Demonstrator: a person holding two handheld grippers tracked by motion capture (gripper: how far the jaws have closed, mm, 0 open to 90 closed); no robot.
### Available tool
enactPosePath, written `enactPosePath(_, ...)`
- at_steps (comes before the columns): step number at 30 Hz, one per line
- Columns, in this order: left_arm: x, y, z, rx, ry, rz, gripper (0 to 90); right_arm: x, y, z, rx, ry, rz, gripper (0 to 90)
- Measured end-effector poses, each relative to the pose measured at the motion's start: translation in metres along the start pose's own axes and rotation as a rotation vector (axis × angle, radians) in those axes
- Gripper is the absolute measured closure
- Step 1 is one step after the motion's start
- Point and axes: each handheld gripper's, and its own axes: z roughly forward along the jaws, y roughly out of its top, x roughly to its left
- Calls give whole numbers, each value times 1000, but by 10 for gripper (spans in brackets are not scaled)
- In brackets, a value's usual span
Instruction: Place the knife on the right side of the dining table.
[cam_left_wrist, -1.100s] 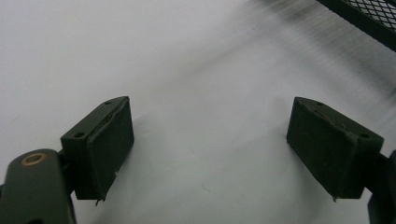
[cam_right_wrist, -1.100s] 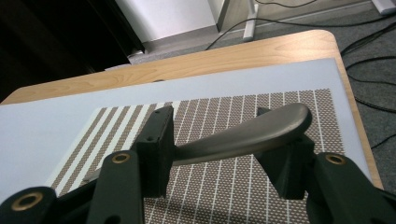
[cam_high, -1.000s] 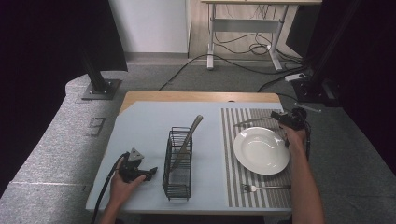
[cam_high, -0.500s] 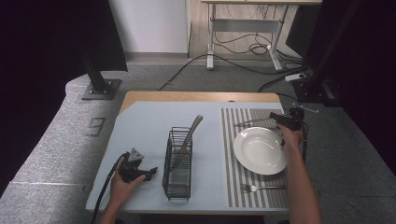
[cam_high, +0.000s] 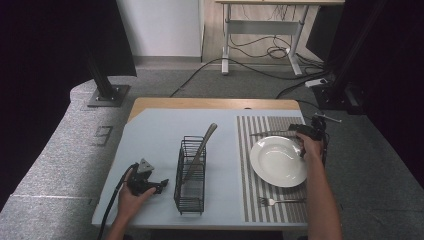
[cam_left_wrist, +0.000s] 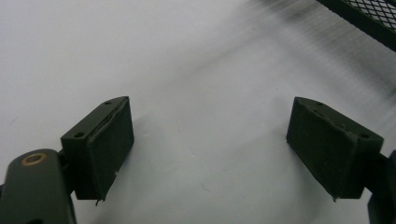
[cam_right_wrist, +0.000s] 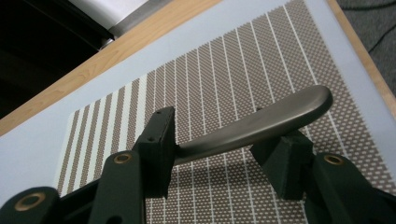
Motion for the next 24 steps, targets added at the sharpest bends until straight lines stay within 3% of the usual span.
enactPosePath(5,0,0,0,0,0,0,142,-2,0,2,34,-1,31,470)
enactPosePath(9,0,0,0,0,0,0,142,-1,1,4,65,-20,27,421)
enactPosePath(12,0,0,0,0,0,0,142,1,1,6,98,-57,-2,446)
enactPosePath(19,0,0,0,0,0,0,142,8,1,2,90,-65,-41,438)
enactPosePath(20,0,0,0,0,-1,0,142,9,3,-1,79,-70,-49,432)
enactPosePath(24,0,0,0,0,0,0,142,12,11,-9,36,-100,-170,416)
